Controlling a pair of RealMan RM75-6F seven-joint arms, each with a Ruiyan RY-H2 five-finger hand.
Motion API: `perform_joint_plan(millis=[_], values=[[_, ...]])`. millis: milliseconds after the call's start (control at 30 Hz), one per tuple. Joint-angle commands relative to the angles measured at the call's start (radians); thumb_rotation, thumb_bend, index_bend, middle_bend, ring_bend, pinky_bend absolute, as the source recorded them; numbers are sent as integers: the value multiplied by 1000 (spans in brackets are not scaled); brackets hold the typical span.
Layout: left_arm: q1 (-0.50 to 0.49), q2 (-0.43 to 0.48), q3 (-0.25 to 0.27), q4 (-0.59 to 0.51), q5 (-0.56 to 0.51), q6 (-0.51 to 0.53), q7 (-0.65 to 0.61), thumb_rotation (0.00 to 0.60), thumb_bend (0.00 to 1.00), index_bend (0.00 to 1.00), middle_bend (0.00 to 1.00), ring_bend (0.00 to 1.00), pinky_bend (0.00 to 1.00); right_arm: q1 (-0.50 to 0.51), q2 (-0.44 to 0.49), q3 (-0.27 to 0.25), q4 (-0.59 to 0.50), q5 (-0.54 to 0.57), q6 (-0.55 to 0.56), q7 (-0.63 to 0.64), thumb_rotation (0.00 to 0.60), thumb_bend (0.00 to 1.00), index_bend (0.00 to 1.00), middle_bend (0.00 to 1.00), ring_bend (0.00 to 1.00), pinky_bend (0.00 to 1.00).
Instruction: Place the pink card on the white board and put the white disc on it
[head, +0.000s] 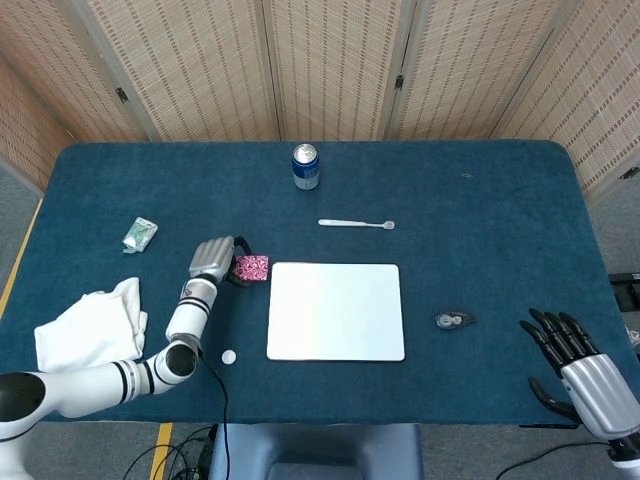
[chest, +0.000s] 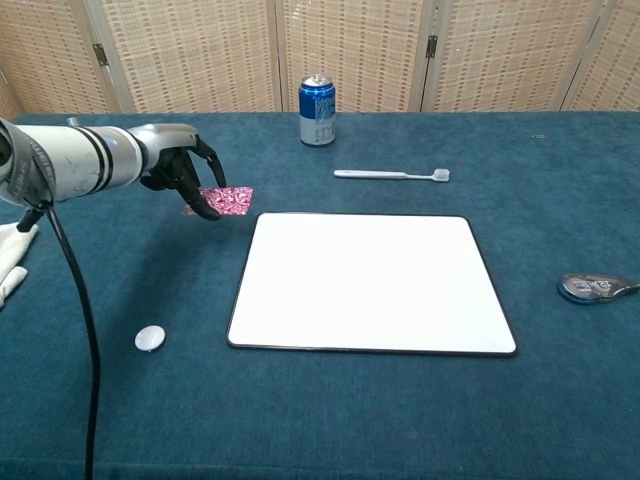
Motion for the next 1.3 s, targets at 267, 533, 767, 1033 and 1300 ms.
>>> perform_joint_plan(millis=[267, 533, 767, 1033, 1300], values=[[-39, -119, -21, -318, -37, 408, 146, 600, 234, 414, 1000, 1000, 1000, -66, 22, -50, 105, -132, 215, 142, 600, 317, 0, 0, 0, 0], [-85, -308, -38, -193, -23, 413, 201, 600, 235, 410, 1000, 1000, 1000, -108, 4, -55, 193, -141, 319, 208, 600, 317, 0, 0, 0, 0], [-147, -441, -82, -71, -12, 401, 288, 600, 234, 408, 1000, 1000, 1000, -123, -3, -65, 227, -167, 357, 218, 600, 317, 0, 0, 0, 0], [-197, -506, -151, -5, -6, 384, 377, 600, 234, 408, 1000, 1000, 1000, -122, -2, -64, 243, -165, 367, 239, 600, 317, 0, 0, 0, 0], [-191, -499, -188, 51, -7, 323, 405, 600, 235, 410, 1000, 1000, 1000, -117, 2, -61, 234, -153, 352, 235, 600, 317, 0, 0, 0, 0]])
